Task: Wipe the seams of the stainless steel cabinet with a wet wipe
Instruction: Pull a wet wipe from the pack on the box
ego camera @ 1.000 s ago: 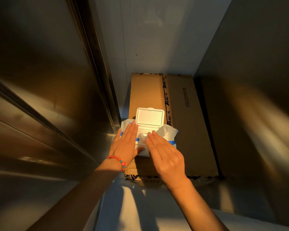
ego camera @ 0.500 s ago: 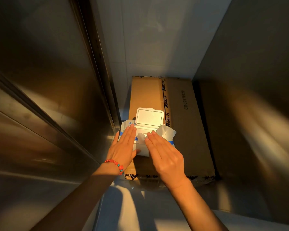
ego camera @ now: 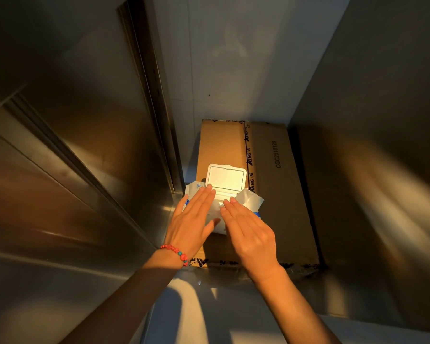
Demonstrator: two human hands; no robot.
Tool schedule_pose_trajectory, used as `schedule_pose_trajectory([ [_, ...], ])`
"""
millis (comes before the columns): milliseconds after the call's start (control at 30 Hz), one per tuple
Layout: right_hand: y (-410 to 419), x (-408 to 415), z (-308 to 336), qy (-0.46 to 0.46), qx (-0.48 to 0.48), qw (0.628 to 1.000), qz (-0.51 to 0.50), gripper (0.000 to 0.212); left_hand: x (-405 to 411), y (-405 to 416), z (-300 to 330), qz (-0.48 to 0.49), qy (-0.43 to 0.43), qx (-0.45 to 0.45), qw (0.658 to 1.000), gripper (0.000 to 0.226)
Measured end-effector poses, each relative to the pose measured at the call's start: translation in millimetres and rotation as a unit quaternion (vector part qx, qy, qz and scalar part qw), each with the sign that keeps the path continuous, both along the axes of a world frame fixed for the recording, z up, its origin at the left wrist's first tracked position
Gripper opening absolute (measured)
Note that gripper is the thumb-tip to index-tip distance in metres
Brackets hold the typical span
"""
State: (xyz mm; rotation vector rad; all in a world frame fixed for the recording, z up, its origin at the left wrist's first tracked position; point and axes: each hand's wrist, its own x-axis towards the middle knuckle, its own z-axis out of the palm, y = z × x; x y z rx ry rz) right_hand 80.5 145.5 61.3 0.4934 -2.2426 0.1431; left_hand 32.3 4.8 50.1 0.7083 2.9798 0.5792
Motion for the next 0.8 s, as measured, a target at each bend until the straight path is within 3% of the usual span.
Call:
schedule_pose_trajectory([
  [300,3.3,3.8,4.7,0.001,-0.006,1.000,0.008,0.041,4.8,8.3,21.3,-0.044,0.101,0.052,0.993,0.043],
  [400,4.9,5.2,6.5,-0.004,-0.009,1.000,0.008,0.040,6.9,10.4,24.7,-0.042,0.167,0.055,0.983,0.043],
  [533,6.5,7.0,9.9,-0.007,-0.009,1.000,0.006,0.039,8.4,11.1,27.2,-0.035,0.194,0.061,0.978,0.048],
  [667,7.1,8.0,17.0,-0.006,-0.009,1.000,0.011,0.016,9.4,9.8,32.9,-0.025,0.203,0.064,0.977,0.049],
  [800,6.3,10.1,24.4,-0.031,-0.007,0.999,0.017,0.031,12.6,6.6,40.0,-0.016,0.204,0.072,0.976,0.047],
])
